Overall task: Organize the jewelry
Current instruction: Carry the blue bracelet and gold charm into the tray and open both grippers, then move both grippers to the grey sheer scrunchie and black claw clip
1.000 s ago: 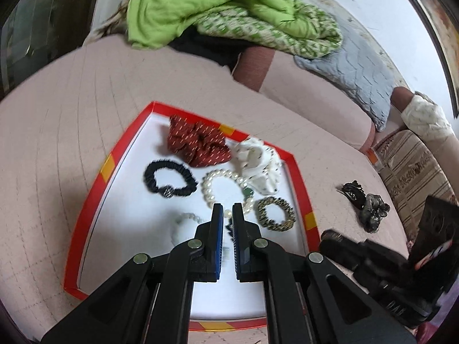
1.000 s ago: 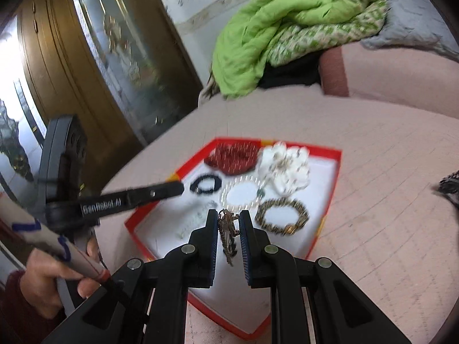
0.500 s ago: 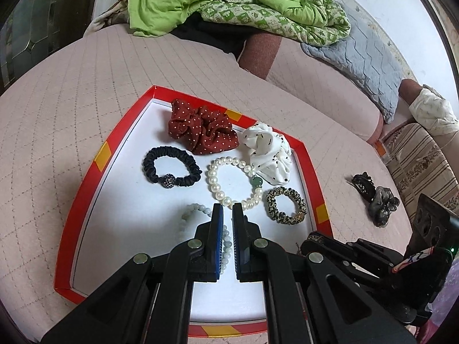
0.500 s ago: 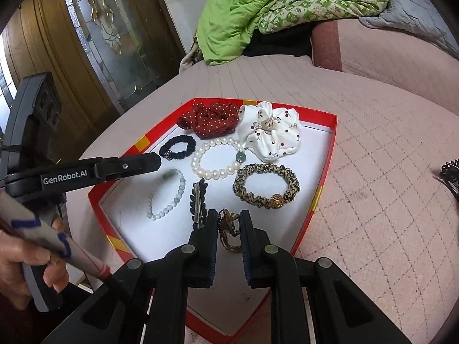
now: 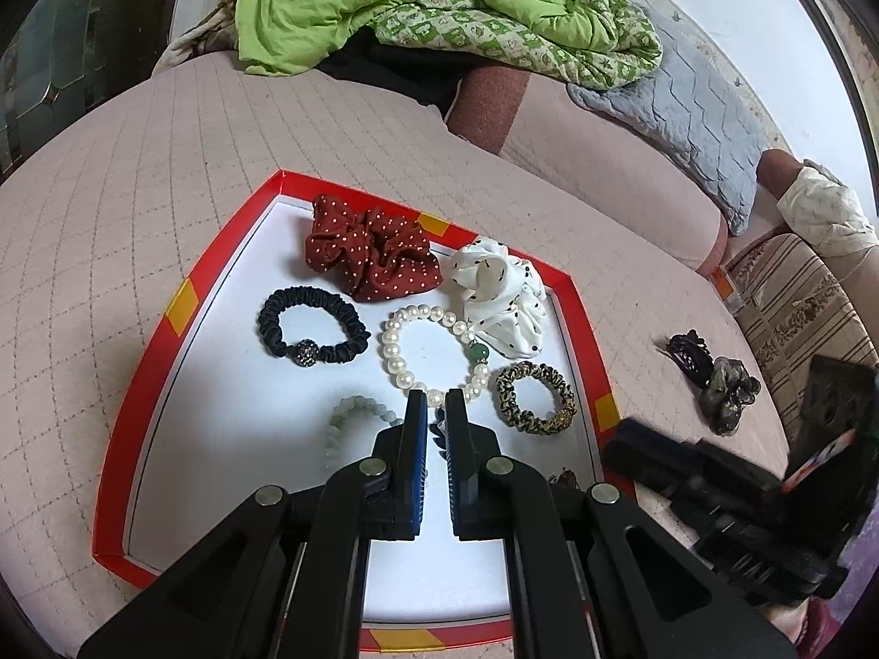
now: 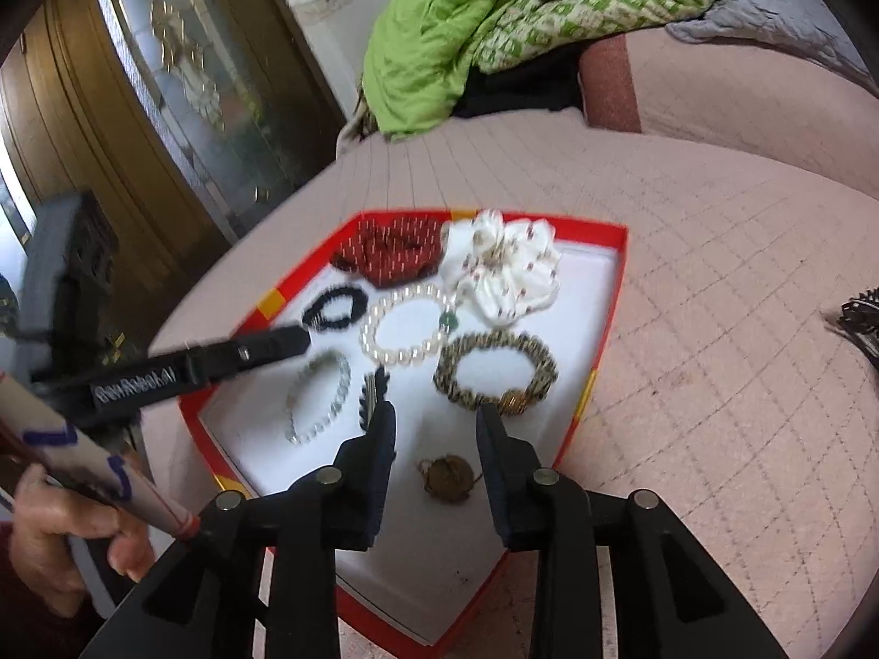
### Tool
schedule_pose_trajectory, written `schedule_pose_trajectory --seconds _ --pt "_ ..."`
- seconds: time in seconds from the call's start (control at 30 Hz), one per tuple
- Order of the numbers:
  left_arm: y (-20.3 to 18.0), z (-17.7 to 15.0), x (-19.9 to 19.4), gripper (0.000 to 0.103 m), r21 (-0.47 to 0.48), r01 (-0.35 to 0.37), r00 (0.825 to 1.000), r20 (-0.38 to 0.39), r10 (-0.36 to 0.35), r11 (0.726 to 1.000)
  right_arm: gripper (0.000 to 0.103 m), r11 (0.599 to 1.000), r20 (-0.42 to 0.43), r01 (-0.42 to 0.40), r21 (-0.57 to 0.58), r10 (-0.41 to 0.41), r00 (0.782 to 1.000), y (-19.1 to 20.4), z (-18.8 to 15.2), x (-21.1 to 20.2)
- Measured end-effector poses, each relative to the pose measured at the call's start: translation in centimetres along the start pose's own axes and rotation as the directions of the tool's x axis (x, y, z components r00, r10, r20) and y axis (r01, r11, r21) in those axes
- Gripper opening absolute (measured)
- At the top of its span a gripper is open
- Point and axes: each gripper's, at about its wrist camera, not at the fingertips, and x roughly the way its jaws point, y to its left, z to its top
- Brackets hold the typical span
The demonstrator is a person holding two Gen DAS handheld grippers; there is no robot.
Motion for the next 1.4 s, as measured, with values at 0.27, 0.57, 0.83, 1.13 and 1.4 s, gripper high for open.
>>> schedule_pose_trajectory --seconds 0.27,0.57,0.83,1.13,1.4 --pt "-2.0 0.1 0.1 0.007 0.062 0.008 1.0 0.023 -0.01 0.998 0.033 0.987 0.188 0.033 0.158 -0.063 0.98 -5.2 1.9 -5.7" --pt "-7.3 -0.8 1.0 0.027 0.205 0.074 0.996 0.025 -0.081 0.976 0.06 0.846 0.293 0.253 0.469 -0.419 0.859 -16.9 0.9 -15.9" --pt "-11.9 -2.0 2.8 0.031 0.283 0.124 0.992 -0.018 -0.124 0.951 0.062 0.652 0.178 0.208 0.729 -0.475 0.862 -26.3 -4.4 -21.1" --pt "-16.3 -4.4 4.8 0.033 0.374 0.174 0.985 -0.083 -0.154 0.911 0.069 0.684 0.155 0.195 0.703 -0.415 0.897 -28.2 -3.2 -19.1" --pt "-17.0 -4.3 5.1 0.036 0.381 0.169 0.986 -0.071 -0.153 0.909 0.069 0.817 0.09 0.039 0.575 -0.11 0.99 -27.3 -1.9 -13.9"
